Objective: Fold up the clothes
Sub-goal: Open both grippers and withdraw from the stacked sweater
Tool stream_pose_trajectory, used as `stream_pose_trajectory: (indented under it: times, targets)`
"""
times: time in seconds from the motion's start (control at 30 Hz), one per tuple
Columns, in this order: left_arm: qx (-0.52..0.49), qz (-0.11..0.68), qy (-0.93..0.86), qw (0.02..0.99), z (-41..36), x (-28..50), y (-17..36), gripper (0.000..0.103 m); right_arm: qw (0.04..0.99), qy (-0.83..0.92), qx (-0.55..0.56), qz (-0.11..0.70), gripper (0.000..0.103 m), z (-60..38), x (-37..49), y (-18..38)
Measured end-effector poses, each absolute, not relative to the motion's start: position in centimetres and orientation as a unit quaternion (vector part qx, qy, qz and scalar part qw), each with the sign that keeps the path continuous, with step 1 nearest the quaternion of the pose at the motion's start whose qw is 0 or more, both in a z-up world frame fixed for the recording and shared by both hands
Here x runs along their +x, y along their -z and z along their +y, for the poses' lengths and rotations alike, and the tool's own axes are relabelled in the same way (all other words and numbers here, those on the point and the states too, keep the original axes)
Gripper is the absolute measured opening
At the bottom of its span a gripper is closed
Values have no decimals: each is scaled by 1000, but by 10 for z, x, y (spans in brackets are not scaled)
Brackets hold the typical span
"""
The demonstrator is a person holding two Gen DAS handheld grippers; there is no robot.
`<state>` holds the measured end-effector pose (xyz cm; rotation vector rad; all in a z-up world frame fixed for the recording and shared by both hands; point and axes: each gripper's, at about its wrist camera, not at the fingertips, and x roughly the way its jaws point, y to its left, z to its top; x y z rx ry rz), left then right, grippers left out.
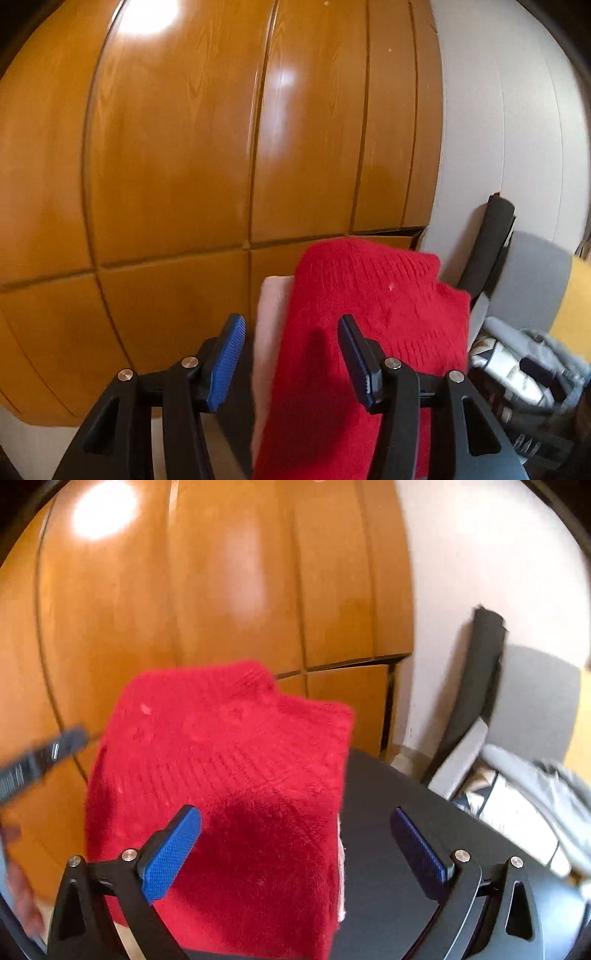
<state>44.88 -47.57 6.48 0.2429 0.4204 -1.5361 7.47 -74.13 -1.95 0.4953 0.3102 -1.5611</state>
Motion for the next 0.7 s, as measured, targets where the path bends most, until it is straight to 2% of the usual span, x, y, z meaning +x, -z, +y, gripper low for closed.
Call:
stream_pose_trajectory:
  times: [0.17,0.27,0.53,0.7]
  targets:
    - [105,214,671,702,-445,441,-61,55,660,706,204,156,103,-731,93,10]
    - [122,221,676,693,-433,440,-60,51,645,718,205,165,103,-725,103,9]
    - [176,179,657,711,-411,433,-65,51,653,716,189,158,103,-707,118,4]
    - [166,198,664,702,-403,428,-68,49,658,711,190,162,103,-699,127,3]
